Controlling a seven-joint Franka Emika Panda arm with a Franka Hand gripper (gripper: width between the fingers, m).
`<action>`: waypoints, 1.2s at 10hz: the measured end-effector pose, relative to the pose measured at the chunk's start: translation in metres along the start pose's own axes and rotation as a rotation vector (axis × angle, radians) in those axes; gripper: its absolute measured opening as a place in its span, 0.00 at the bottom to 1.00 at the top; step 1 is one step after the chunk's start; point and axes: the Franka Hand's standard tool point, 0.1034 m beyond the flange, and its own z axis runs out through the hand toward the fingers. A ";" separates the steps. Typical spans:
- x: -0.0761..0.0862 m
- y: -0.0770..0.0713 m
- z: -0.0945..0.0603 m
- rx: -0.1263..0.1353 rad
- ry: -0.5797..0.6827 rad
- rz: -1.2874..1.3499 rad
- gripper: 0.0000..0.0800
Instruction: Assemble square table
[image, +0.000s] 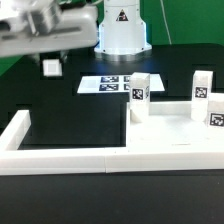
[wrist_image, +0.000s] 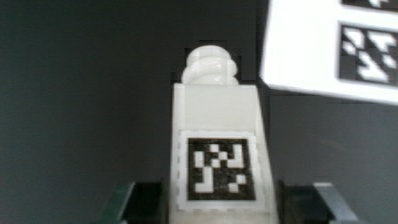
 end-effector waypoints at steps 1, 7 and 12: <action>0.011 -0.025 -0.033 0.033 0.095 0.019 0.36; 0.036 -0.037 -0.078 0.021 0.435 0.090 0.36; 0.108 -0.053 -0.142 -0.096 0.880 0.229 0.36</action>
Offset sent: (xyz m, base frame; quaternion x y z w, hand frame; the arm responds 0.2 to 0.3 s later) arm 0.0000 0.0000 0.0000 0.0000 0.1938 0.0000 0.9810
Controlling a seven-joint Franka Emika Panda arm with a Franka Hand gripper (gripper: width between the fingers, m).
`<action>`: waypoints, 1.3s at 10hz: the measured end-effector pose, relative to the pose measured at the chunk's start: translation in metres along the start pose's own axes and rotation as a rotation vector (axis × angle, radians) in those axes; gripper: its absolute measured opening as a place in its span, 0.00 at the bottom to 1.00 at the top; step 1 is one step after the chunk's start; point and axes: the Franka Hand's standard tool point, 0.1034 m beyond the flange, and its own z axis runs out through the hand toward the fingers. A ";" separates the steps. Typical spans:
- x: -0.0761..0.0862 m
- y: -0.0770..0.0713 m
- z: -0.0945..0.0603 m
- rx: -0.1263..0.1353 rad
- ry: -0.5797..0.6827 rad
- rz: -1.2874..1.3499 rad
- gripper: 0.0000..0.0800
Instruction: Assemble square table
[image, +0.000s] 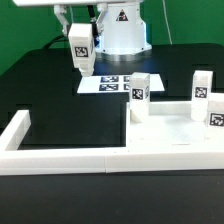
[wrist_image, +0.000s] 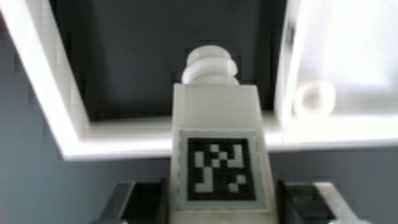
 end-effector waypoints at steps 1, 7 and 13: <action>-0.011 0.008 0.001 -0.021 0.043 -0.016 0.36; -0.029 0.030 0.005 -0.106 0.161 -0.073 0.36; 0.016 -0.076 0.027 0.023 0.191 0.028 0.36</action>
Offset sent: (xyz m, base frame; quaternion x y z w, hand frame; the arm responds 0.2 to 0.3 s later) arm 0.0000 0.0000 0.0000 0.0000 0.0000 0.0000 1.0000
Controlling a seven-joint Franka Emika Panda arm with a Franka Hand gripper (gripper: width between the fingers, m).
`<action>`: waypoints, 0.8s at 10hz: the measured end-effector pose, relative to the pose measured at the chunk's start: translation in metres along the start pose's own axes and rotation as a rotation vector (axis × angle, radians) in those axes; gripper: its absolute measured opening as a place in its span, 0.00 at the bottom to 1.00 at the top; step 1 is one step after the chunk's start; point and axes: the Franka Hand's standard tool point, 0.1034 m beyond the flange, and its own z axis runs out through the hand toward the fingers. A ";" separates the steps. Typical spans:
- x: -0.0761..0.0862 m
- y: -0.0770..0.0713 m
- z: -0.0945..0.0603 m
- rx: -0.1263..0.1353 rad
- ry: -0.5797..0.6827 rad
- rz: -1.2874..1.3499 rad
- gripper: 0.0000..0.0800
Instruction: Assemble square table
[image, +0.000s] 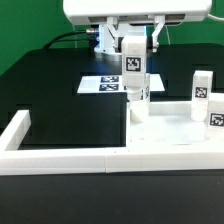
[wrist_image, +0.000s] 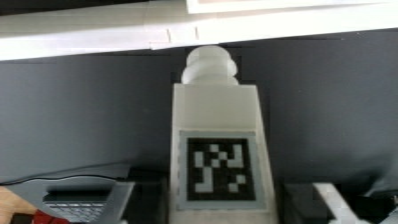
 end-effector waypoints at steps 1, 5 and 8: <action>0.000 0.000 0.000 0.000 0.000 0.000 0.36; -0.009 0.017 0.003 -0.021 0.019 -0.024 0.36; -0.022 0.003 0.032 0.041 0.011 0.002 0.36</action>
Offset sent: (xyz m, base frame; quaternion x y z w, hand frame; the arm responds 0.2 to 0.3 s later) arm 0.0000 0.0000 0.0000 0.0000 0.0000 0.0000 1.0000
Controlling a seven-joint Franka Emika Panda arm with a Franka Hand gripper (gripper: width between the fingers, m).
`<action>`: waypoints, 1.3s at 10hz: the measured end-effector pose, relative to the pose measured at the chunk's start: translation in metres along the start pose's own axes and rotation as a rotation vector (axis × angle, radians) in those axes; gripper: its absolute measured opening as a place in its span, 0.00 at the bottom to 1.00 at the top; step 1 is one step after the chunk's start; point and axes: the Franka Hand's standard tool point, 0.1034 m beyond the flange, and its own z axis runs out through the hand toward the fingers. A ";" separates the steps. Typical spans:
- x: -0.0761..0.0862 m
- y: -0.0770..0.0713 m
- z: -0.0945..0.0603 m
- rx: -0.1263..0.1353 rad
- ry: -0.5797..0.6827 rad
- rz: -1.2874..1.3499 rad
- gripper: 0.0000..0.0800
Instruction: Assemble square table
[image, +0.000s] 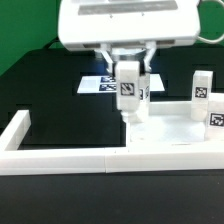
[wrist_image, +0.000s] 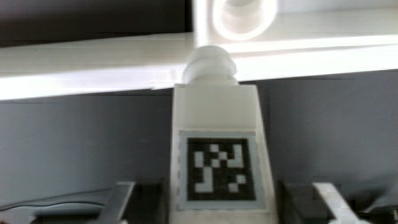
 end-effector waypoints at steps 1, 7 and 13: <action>0.000 -0.002 0.004 0.013 -0.001 0.009 0.36; -0.017 -0.017 0.020 0.025 -0.032 0.000 0.36; -0.030 -0.015 0.030 0.016 -0.034 0.001 0.36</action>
Offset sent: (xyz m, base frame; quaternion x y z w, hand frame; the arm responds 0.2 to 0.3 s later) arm 0.0042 -0.0041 -0.0106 -0.0380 0.0012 -0.0010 0.9993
